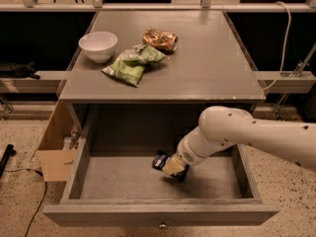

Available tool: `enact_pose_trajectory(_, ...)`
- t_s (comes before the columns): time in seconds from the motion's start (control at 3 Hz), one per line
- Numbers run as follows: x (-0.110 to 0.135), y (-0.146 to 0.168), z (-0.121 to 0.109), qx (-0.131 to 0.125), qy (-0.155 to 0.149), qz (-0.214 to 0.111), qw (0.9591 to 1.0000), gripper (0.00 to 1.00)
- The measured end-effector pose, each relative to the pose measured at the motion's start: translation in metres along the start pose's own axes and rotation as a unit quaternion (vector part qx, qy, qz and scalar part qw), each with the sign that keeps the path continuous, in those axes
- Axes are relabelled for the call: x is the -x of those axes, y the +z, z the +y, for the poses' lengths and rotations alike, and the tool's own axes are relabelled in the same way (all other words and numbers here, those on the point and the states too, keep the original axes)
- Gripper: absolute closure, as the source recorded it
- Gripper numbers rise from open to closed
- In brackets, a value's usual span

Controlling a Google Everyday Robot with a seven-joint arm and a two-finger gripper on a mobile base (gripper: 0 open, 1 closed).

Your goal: Place rxbar blueberry into top drawer

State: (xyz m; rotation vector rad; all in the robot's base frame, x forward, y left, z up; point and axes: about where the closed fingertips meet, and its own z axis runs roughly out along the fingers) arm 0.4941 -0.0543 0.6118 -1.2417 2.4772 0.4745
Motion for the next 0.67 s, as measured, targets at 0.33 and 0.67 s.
enact_pose_trajectory(0.33,0.0,0.0,0.0001,0.0,0.0,0.0,1.0,0.0)
enact_pose_trajectory(0.67,0.0,0.0,0.0001,0.0,0.0,0.0,1.0,0.0)
